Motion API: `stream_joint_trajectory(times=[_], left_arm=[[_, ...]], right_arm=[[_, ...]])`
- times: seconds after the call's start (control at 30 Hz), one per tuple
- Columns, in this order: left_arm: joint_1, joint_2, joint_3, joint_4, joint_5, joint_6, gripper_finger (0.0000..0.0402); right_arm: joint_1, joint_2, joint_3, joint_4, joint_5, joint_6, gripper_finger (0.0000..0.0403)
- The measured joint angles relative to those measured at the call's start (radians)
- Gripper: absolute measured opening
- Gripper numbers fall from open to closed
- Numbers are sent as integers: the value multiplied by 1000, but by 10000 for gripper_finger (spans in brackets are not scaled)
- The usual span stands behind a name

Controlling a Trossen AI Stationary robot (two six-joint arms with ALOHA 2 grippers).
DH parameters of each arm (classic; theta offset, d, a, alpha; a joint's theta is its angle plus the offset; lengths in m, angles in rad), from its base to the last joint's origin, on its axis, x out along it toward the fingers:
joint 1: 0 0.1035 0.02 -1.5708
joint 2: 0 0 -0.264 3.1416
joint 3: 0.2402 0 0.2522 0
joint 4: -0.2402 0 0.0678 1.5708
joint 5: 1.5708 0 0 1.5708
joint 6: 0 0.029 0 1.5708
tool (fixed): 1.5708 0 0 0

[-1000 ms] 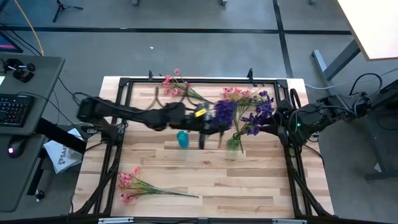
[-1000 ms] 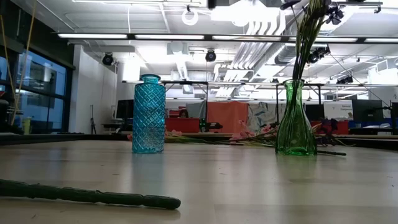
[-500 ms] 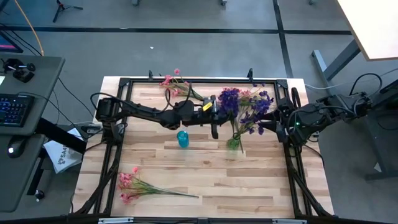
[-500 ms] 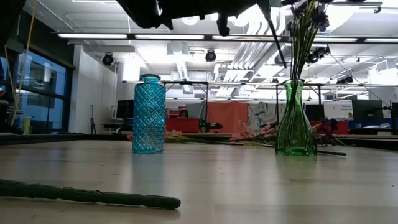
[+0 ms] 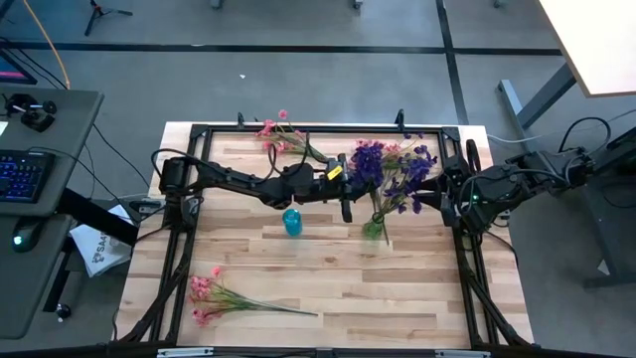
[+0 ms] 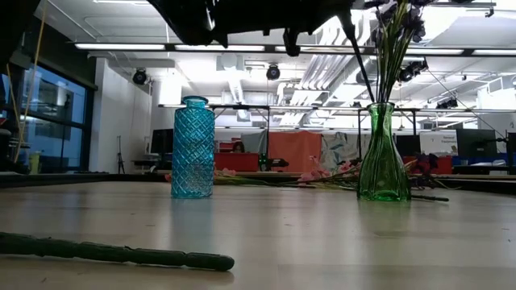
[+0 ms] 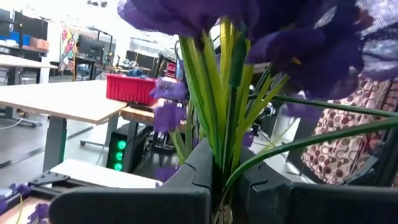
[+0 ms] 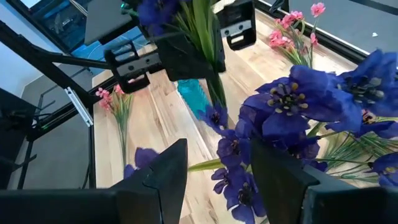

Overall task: Sort flowers into vase by color
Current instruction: Put the bottom violet flowers into the green vase

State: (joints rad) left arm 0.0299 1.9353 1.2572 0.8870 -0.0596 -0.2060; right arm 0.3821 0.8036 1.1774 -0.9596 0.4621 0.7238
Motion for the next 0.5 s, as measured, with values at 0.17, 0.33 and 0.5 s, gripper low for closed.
stream_joint_trajectory(times=[0.17,0.33,0.5], left_arm=[[1,0,0,4,11,-5,3],[-11,0,0,-34,11,-18,6],[-22,0,0,-37,-5,-17,16]], right_arm=[[0,0,0,0,0,0,167],[0,0,0,0,0,0,167],[0,0,0,0,0,0,167]])
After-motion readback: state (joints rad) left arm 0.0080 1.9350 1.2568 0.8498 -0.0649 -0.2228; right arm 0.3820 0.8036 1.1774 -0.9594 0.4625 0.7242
